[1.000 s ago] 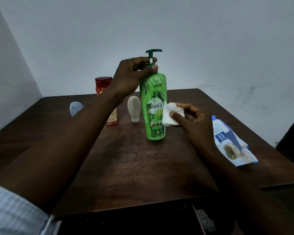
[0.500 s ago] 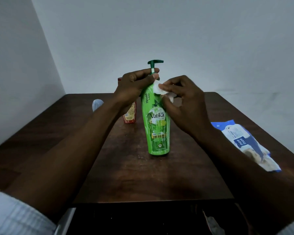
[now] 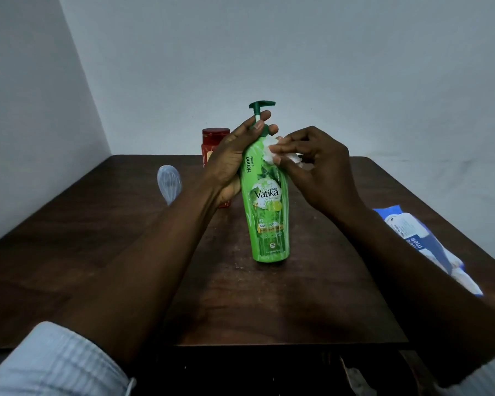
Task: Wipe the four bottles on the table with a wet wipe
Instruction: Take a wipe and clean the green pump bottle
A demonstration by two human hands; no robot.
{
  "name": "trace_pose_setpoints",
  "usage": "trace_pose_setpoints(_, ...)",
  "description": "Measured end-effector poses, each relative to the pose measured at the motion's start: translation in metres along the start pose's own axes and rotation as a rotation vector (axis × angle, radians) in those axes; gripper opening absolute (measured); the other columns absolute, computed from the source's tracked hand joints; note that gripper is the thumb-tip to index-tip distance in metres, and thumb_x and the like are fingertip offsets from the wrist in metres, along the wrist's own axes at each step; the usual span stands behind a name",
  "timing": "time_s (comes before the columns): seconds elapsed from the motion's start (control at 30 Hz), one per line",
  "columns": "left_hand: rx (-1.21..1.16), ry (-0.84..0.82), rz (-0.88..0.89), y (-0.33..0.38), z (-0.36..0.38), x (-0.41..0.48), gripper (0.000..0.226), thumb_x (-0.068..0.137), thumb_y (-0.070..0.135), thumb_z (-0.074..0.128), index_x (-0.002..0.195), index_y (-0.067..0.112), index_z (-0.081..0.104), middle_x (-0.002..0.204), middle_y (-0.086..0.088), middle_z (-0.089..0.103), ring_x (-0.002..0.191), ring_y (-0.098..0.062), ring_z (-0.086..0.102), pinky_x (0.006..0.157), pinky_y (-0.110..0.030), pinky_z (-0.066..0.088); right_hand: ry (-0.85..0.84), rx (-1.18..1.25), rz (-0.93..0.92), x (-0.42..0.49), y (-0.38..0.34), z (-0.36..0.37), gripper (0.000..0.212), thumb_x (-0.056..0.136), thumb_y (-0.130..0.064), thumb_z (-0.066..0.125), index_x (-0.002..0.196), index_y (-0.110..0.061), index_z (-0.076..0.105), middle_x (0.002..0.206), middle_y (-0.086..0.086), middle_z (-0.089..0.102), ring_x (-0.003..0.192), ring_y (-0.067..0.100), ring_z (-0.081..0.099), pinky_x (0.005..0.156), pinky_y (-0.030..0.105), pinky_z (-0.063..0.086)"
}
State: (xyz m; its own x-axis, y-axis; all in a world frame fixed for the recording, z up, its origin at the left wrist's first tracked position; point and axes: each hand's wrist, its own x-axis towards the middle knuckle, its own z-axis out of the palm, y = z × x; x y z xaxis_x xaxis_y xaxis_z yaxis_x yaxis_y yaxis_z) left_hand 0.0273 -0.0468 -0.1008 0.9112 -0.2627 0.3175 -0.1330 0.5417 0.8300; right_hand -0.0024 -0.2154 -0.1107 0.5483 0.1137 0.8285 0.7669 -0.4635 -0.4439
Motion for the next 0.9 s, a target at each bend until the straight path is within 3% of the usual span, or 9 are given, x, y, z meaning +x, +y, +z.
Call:
trace_pose_setpoints(0.23,-0.14,0.008,0.007,-0.005,-0.014,0.002,0.024,0.101,0.016,0.052,0.123,0.014,0.063,0.1,-0.005,0.069,0.098,-0.024,0.066,0.089,-0.038,0.055,0.01,0.032,-0.021,-0.032,0.011,0.013,0.018,0.086,-0.008,0.078,0.104,-0.01,0.079,0.098,0.003,0.069,0.094,0.009,0.068,0.078,0.025,0.057)
trace_pose_setpoints(0.37,-0.16,0.018,0.023,-0.005,-0.02,0.002,0.023,0.102,0.016,0.05,0.121,0.014,0.063,0.099,-0.005,0.07,0.097,-0.025,0.068,0.092,-0.039,0.054,-0.035,0.045,0.031,-0.063,0.013,0.011,0.022,0.085,-0.004,0.077,0.106,-0.012,0.078,0.099,-0.001,0.068,0.093,0.004,0.066,0.075,0.015,0.055)
trace_pose_setpoints(0.53,-0.166,0.029,0.031,-0.007,-0.019,0.003,0.022,0.103,0.015,0.05,0.121,0.014,0.062,0.098,-0.005,0.069,0.095,-0.024,0.068,0.088,-0.037,0.056,-0.149,0.046,0.101,-0.096,0.013,-0.001,0.021,0.086,-0.003,0.075,0.102,-0.016,0.079,0.099,-0.004,0.071,0.093,0.006,0.069,0.073,0.029,0.059)
trace_pose_setpoints(0.7,-0.137,0.038,0.028,-0.009,-0.017,0.004,0.024,0.103,0.016,0.051,0.124,0.014,0.061,0.1,-0.005,0.068,0.097,-0.024,0.068,0.087,-0.038,0.056,-0.263,-0.044,0.123,-0.121,0.012,-0.014,0.021,0.082,0.002,0.078,0.094,-0.016,0.081,0.096,-0.01,0.073,0.095,-0.006,0.067,0.073,0.006,0.049)
trace_pose_setpoints(0.9,-0.096,0.05,0.02,-0.008,-0.014,0.005,0.029,0.102,0.017,0.053,0.13,0.013,0.059,0.1,-0.005,0.068,0.099,-0.025,0.067,0.095,-0.042,0.053,-0.301,-0.157,0.094,-0.132,0.005,-0.022,0.026,0.081,-0.009,0.082,0.1,-0.026,0.08,0.095,-0.021,0.069,0.09,-0.007,0.065,0.076,0.005,0.046)
